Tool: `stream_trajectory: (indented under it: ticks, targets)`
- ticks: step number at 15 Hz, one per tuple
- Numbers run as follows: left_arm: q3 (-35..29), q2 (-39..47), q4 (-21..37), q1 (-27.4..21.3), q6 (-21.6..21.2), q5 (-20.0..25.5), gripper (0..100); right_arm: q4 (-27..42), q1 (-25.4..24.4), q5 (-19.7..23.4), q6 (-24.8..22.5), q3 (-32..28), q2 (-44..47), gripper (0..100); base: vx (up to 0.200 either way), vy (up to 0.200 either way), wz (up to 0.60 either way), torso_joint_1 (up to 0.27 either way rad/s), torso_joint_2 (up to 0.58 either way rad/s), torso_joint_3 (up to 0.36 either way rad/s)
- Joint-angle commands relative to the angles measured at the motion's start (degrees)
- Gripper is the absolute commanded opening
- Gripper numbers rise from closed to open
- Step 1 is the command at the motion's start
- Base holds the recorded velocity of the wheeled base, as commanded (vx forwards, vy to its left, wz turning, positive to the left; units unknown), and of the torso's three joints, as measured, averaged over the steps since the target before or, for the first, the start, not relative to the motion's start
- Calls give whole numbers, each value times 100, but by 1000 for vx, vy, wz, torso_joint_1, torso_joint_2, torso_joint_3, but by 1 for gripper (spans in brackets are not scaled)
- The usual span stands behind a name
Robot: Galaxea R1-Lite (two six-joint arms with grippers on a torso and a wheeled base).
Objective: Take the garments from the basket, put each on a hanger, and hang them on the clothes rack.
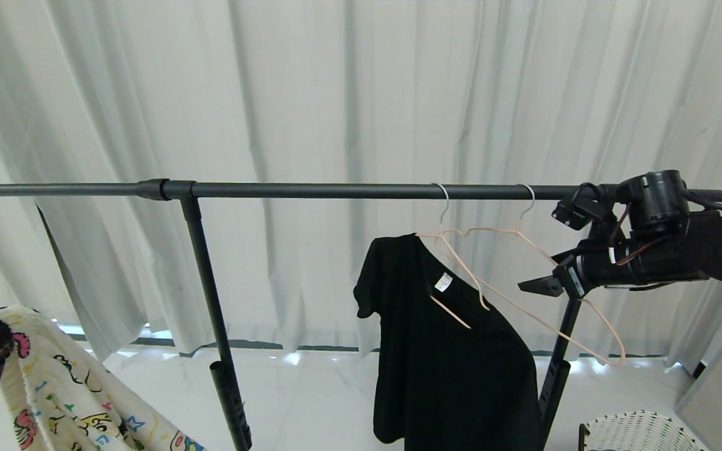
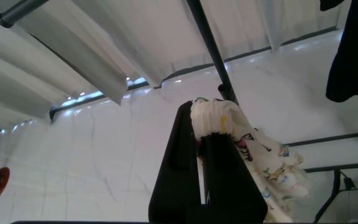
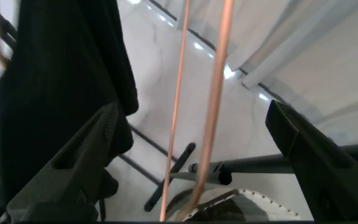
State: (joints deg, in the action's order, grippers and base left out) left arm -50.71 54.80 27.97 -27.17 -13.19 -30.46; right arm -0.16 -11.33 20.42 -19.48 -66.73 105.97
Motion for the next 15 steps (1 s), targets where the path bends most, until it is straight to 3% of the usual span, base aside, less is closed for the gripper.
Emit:
stream_trajectory:
  ticks: [1,6,7,15]
  targets:
    - [0,5,-2,-7,1,-3,0,33,78,24,6,-24,204,100,0,0,0,0,0,0]
    - [9,31,-2,-7,-201,5,0,200,174,217,14,-24,204,100,0,0,0,0,0,0]
    - [18,31,-2,-7,-201,5,0,200,174,261,14,-24,213,0,0,0,0,0,0,0]
    - [158,-39,-10,-7,-193,5,0,183,166,331,173,-24,-6,0,0,0,0,0,0,0]
